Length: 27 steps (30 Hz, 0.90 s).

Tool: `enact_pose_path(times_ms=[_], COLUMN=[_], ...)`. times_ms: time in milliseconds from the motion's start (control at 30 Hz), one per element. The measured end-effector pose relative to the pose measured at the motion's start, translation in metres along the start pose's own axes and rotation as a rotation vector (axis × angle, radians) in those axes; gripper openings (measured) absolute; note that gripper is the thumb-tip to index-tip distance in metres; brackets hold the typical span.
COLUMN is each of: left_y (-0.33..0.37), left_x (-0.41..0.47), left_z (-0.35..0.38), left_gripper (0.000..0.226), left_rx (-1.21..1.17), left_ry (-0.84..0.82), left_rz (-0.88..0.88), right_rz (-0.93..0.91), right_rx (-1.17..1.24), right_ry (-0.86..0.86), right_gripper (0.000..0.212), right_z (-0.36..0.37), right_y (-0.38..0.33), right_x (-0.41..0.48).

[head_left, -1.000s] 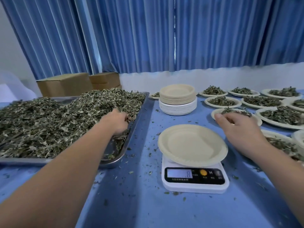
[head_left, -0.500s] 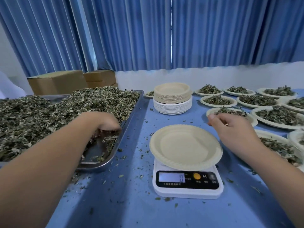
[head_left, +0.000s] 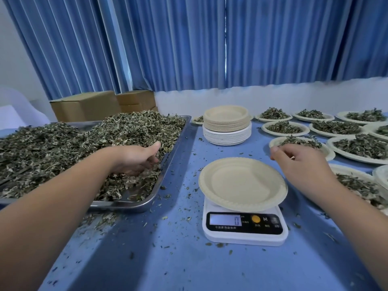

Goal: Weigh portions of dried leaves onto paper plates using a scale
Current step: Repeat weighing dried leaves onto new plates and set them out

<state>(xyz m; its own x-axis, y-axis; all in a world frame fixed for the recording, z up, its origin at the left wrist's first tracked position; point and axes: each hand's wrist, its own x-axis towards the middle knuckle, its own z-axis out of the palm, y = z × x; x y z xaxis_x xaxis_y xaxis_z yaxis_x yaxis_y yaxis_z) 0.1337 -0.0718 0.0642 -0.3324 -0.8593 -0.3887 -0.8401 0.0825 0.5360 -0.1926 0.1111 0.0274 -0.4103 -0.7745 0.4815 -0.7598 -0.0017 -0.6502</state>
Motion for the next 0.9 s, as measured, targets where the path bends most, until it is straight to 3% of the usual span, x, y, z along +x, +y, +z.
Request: enact_pose_path(times_ms=[67,133,200,300,367,533,733,900], left_y=[0.008,0.011,0.011,0.006,0.004,-0.001,-0.001,-0.006], left_x=[-0.009,-0.016,-0.02,-0.024,-0.026,-0.039,-0.059,-0.078], left_z=[0.002,0.008,0.021,0.037,0.038,0.038,0.048,0.063], left_gripper=[0.075,0.08,0.094,0.102,0.104,0.089,0.098,0.092], left_rx=[-0.036,0.106,0.252,0.257,0.307,0.311,0.497,0.536], left_ry=[0.084,0.2,0.181,0.087,0.152,0.351,0.038,0.05], left_rz=[0.064,0.123,0.145,0.081,0.076,0.188,0.063,0.133], right_rz=[0.0,-0.005,0.002,0.005,0.014,0.045,0.037,0.036], right_rx=[-0.002,0.0,-0.005,-0.014,-0.01,-0.001,0.0,0.026], right_ry=[0.0,-0.002,-0.008,-0.016,-0.014,-0.014,-0.027,-0.048], right_gripper=[0.041,0.041,0.041,0.041,0.04,0.041,0.038,0.034], right_z=[0.0,-0.001,-0.001,-0.002,-0.004,-0.005,-0.005,-0.005], right_y=[-0.001,-0.002,-0.002,-0.004,-0.005,-0.004,-0.006,-0.005], right_x=[-0.001,-0.001,-0.002,-0.004,-0.004,-0.004,-0.006,-0.007])
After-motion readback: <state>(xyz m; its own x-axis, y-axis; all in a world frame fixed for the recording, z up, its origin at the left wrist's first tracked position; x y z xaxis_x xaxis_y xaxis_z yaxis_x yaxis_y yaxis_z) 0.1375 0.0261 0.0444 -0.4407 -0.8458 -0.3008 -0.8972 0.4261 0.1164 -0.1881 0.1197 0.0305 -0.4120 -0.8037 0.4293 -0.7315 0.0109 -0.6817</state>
